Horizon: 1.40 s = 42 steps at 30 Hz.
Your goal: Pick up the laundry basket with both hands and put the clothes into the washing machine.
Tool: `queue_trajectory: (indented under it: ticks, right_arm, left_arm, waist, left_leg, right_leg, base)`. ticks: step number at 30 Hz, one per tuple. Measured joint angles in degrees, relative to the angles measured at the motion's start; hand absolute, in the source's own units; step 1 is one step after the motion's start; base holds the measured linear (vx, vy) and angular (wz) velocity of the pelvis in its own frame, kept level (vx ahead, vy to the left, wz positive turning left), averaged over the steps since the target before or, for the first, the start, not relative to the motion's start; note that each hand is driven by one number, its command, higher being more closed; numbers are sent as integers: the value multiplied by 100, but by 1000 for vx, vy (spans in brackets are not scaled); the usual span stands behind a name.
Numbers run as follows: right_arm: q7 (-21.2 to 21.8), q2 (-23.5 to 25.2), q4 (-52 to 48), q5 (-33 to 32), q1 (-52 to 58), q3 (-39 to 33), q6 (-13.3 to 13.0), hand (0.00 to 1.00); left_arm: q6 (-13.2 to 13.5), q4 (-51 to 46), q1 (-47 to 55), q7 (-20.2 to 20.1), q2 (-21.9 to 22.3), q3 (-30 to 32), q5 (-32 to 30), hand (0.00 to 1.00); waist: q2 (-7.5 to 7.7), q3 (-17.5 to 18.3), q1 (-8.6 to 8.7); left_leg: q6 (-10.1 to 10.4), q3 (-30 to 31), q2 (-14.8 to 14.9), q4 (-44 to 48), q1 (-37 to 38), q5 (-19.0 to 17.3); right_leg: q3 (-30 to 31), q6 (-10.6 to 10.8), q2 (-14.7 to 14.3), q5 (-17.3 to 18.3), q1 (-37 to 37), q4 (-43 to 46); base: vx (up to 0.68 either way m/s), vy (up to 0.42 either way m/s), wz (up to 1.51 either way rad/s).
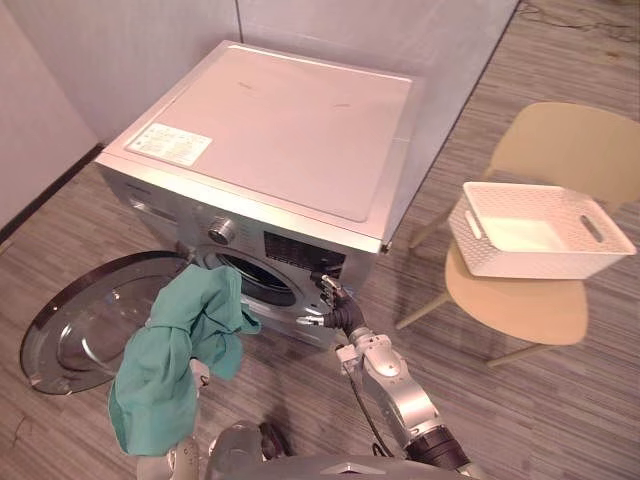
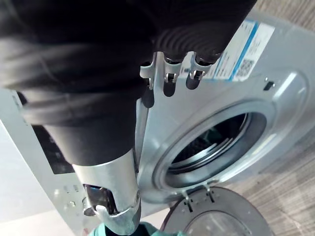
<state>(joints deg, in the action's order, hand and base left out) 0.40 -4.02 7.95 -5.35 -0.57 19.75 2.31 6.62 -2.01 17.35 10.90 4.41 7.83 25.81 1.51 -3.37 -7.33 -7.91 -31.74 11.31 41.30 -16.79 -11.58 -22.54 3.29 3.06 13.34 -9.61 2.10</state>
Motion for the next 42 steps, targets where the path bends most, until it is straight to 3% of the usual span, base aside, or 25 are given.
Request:
queue_trajectory:
  ticks: [1, 2, 4, 6, 8, 9, 10, 11, 12, 15, 17, 19, 22, 23, 24, 25, 27, 31, 34, 37, 40, 42]
  right_arm:
    - [1, -2, 7, -1, 60, 36, -5, 0]
    - [9, -9, 11, 1, 101, 46, -7, 0]
    - [14, -5, 17, 3, 233, 32, -3, 0]
    - [27, -4, 25, -1, 424, 36, -1, 0]
    - [48, 2, 211, 29, 536, -38, -19, 0]
    - [47, 2, 321, 101, 554, -119, -14, 0]
    - [36, 54, 620, 272, 621, -475, -12, 0]
    - [-37, 229, 923, 642, 750, -970, 44, 0]
    - [-146, 395, 1108, 889, 814, -1343, 102, 0]
    - [-465, 591, 1486, 1438, 1159, -2287, 155, 0]
    - [-728, 545, 2208, 1544, 1194, -3148, 190, 0]
    - [-931, 516, 2752, 1461, 1203, -3556, 200, 0]
    - [-1073, 259, 3651, 1004, 1087, -3859, 147, 0]
    - [-1094, 210, 3865, 898, 1056, -3910, 145, 0]
    - [-1102, 151, 4054, 712, 1036, -3983, 135, 0]
    - [-1102, 127, 4037, 658, 1044, -4021, 144, 0]
    - [-1091, 100, 3992, 551, 1045, -4011, 109, 0]
    - [-1162, 107, 3408, 523, 1050, -3393, 136, 0]
    - [-1413, -66, 2202, 257, 1076, -2634, 60, 0]
    - [-1618, -173, 1503, 55, 1101, -2164, -9, 0]
    - [-1724, -387, 812, -429, 1350, -1905, -163, 0]
    - [-1724, -511, 312, -711, 1580, -1783, -315, 0]
  left_arm:
    - [-20, 104, -6, 0, -7, -20, 0, 100]
    - [-37, 136, -5, 4, -9, -48, 22, 100]
    - [-39, 336, -51, -7, -48, -146, 109, 100]
    - [-85, 601, -25, -5, -47, -182, 110, 100]
    - [-101, 759, -13, -9, -48, -193, 111, 100]
    - [-103, 840, -13, -5, -47, -223, 111, 100]
    - [-102, 1100, -130, 0, -45, -284, 107, 100]
    - [-101, 1385, -400, 10, -91, -355, 106, 100]
    - [-102, 1539, -603, 39, -139, -398, 107, 100]
    - [-99, 1695, -668, 98, -186, -426, 107, 100]
    - [-75, 1731, -641, 94, -244, -424, 108, 100]
    - [-48, 1886, -642, 91, -363, -343, 163, 100]
    - [-39, 2181, -675, 87, -396, -160, 421, 100]
    - [-39, 2189, -675, 83, -374, -133, 477, 100]
    - [-38, 2187, -757, 79, -327, -109, 564, 100]
    - [-36, 2176, -951, 79, -222, -109, 620, 100]
    - [0, 2176, -1128, 103, -57, -91, 689, 100]
    - [126, 2177, -1800, 229, -27, 84, 937, 100]
    - [442, 2339, -2809, 713, -81, 641, 1302, 100]
    - [591, 2821, -3795, 1113, -237, 1205, 1604, 100]
    - [763, 3204, -4806, 1424, -498, 1667, 1919, 100]
    - [769, 3265, -5576, 1511, -639, 1845, 2047, 100]
  waist:
    - [3, -39, 20]
    - [69, -77, 47]
    - [-16, -151, 162]
    - [-62, -160, 288]
    - [-262, -108, 367]
    - [-341, -86, 408]
    - [-452, -34, 524]
    - [-301, -123, 665]
    - [-131, -229, 666]
    - [-70, -278, 737]
    - [-134, -369, 776]
    - [-100, -433, 823]
    - [-21, -484, 935]
    - [-30, -514, 936]
    - [-17, -652, 955]
    - [-112, -914, 937]
    - [-165, -1086, 906]
    - [-7, -1659, 923]
    - [298, -1927, 902]
    - [547, -2313, 947]
    - [561, -2414, 1131]
    - [585, -2620, 1141]
  left_leg:
    - [472, 578, 2, 437, -259, 233]
    - [677, 772, 18, 563, -324, 154]
    - [890, 1342, 257, 526, -517, -5]
    - [1191, 2262, 455, -182, -474, 167]
    - [1314, 3206, 694, -1449, -72, 684]
    - [1306, 3339, 745, -1769, 73, 1011]
    - [1912, 3345, 659, -2056, 249, 676]
    - [2039, 3145, 417, -2203, 270, 468]
    - [1953, 2998, 188, -2157, 227, 467]
    - [1593, 2481, -20, -1885, 78, 263]
    - [1416, 1970, 23, -1883, 184, 164]
    - [1361, 1606, 47, -2055, 352, 175]
    - [1379, 1331, 109, -2094, 440, 197]
    - [1404, 1317, 120, -2090, 421, 220]
    - [1423, 1356, 162, -2130, 389, 327]
    - [1431, 1401, 223, -2183, 366, 471]
    - [1417, 1454, 310, -2238, 146, 623]
    - [1328, 1503, 649, -1731, -288, 725]
    - [1368, 1482, 946, -1354, -1063, 752]
    - [1287, 1060, 1021, -1522, -1151, 881]
    - [1338, 773, 1295, -1025, -1983, 914]
    - [1314, 754, 1450, -802, -2512, 902]
  right_leg:
    - [47, -15, 48, -24, -112, 26]
    - [46, -10, 90, -26, -103, 95]
    - [99, -8, 259, -24, 17, 478]
    - [358, 44, 420, -50, 159, 759]
    - [612, 273, 430, -129, 169, 691]
    - [640, 400, 433, -139, 164, 652]
    - [662, 636, 592, -177, 174, 535]
    - [646, 851, 901, -297, 207, 461]
    - [675, 963, 1166, -447, 326, 460]
    - [1038, 982, 1484, -1114, 842, 600]
    - [889, 393, 1617, -1483, 1410, 1024]
    - [360, 25, 1688, -1297, 1722, 1374]
    - [140, 114, 1493, -843, 1771, 1271]
    - [142, 215, 1458, -805, 1764, 1204]
    - [110, 470, 1394, -838, 1747, 1176]
    - [76, 542, 1342, -791, 1806, 1292]
    - [96, 585, 1313, -619, 2178, 1643]
    - [-155, 459, 1303, -204, 2474, 2497]
    - [-165, 268, 1282, -1, 3261, 3131]
    - [-4, 206, 1323, 25, 3704, 3360]
    - [114, 130, 1368, 41, 4579, 3739]
    - [100, 117, 1360, 38, 5009, 3929]
  base:
    - [-33, 22, -32]
    - [-34, 57, -35]
    - [-9, 143, -33]
    - [36, 201, -50]
    - [96, 321, -64]
    - [129, 451, -48]
    - [118, 602, -5]
    - [93, 598, 1]
    - [36, 477, -4]
    - [-5, 393, -73]
    - [-41, 336, -104]
    - [-72, 197, -101]
    - [-110, 2, -60]
    - [-104, -111, -17]
    - [-90, -112, 7]
    - [-103, -130, 15]
    - [-163, -167, 15]
    - [-144, -177, 32]
    - [-134, -78, 10]
    - [-116, -46, -13]
    - [-89, 19, -10]
    - [-80, 39, 4]
